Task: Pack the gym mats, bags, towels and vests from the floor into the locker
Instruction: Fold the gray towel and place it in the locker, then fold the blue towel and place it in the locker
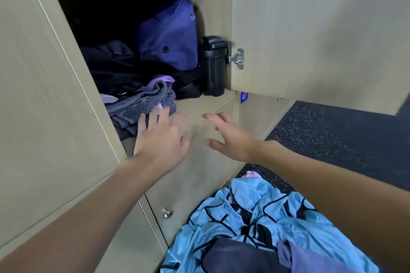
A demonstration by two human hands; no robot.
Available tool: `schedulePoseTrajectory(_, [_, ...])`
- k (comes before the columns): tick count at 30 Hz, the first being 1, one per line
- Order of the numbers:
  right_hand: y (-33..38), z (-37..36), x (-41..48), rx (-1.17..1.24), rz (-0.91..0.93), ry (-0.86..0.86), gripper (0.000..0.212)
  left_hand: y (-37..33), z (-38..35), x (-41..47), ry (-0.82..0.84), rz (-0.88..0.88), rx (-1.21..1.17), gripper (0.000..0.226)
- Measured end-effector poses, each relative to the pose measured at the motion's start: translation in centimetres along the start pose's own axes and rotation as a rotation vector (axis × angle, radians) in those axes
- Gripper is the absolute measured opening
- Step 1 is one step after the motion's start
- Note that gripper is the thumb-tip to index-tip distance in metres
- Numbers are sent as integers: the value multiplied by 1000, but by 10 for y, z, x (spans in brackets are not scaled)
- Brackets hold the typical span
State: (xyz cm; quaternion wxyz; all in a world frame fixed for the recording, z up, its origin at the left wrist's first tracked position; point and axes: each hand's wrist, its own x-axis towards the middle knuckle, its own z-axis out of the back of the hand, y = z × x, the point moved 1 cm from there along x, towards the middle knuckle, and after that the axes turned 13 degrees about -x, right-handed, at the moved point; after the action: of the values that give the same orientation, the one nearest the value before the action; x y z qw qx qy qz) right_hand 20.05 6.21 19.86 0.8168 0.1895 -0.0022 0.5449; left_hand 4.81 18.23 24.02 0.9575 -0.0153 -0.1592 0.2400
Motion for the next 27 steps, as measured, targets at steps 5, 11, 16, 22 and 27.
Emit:
schedulePoseTrajectory(5, [-28,-12,-65,6,-182,47,58,-35,-33,-25,61,-277,-122,53])
schedulePoseTrajectory(11, [-68,-65,-149,53,-406,164,34,-79,-113,-62,458,-331,-123,38])
schedulePoseTrajectory(16, [-85,-132,-210,54,-549,326,29,-95,-192,-100,655,-330,-123,37])
schedulePoseTrajectory(22, [-91,-203,-250,80,-594,438,12,-90,-264,-121,817,-339,-63,42])
schedulePoseTrajectory(27, [-103,-230,-262,-37,-642,367,48,-92,-297,-127,798,-347,13,57])
